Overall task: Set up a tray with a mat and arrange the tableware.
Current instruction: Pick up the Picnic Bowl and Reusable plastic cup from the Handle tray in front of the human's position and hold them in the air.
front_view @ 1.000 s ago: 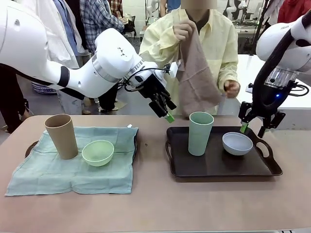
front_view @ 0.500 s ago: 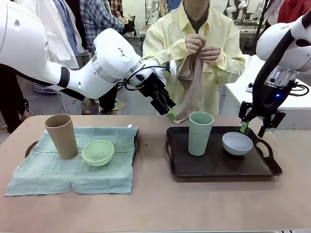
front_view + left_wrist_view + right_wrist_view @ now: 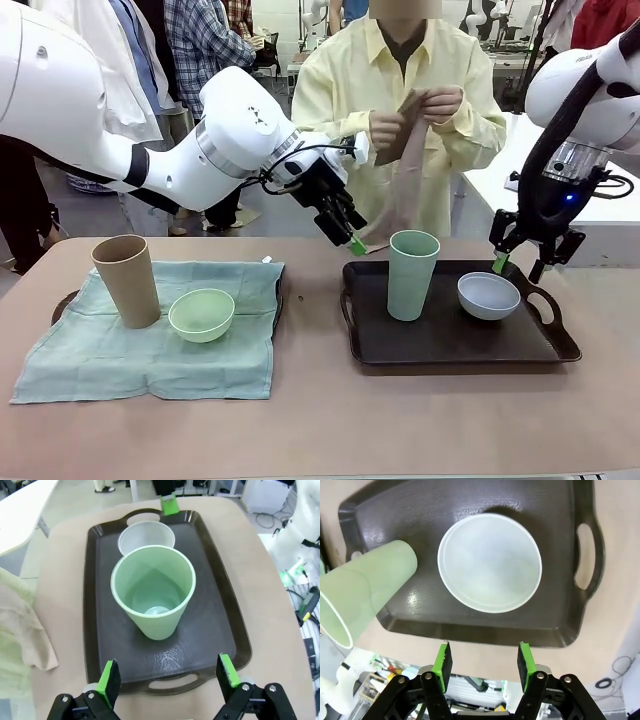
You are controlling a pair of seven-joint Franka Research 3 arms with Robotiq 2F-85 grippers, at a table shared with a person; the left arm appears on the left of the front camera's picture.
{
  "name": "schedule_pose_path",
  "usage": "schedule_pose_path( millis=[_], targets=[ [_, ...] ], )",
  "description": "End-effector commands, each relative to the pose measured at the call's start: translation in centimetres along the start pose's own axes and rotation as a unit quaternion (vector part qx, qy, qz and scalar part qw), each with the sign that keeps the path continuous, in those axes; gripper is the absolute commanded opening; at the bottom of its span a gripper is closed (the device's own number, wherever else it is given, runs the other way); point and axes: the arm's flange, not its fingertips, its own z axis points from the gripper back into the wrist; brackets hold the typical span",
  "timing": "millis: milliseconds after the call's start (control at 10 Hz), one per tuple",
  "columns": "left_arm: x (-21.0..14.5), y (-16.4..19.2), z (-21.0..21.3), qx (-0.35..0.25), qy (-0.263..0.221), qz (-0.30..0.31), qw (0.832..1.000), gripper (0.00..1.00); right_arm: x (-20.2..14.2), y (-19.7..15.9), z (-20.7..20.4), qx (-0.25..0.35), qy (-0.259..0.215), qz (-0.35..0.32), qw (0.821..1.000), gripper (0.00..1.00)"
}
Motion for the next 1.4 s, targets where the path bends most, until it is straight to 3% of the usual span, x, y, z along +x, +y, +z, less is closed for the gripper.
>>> schedule_pose_path(
  millis=[0, 300, 800, 1300],
  targets=[
    [-1.9, -1.6, -0.7, 0.016, -0.032, -0.018, 0.999, 1.0, 0.4, 0.4, -1.9, -0.023, -0.035, -0.021, 0.999, 0.7],
    [-3.4, -1.9, -2.1, 0.027, -0.07, -0.017, 0.997, 1.0, 1.0, 0.5, -4.2, -0.058, -0.082, -0.04, 0.994, 0.7],
    [-5.5, 0.9, -6.5, 0.025, -0.075, 0.017, 0.997, 1.0, 2.1, 0.3, -6.8, -0.055, -0.07, -0.03, 0.996, 0.7],
    [-6.2, 2.7, -9.2, 0.002, -0.071, 0.03, 0.997, 1.0, 1.4, 0.4, -6.1, -0.057, -0.088, -0.029, 0.994, 0.7]
  ],
)
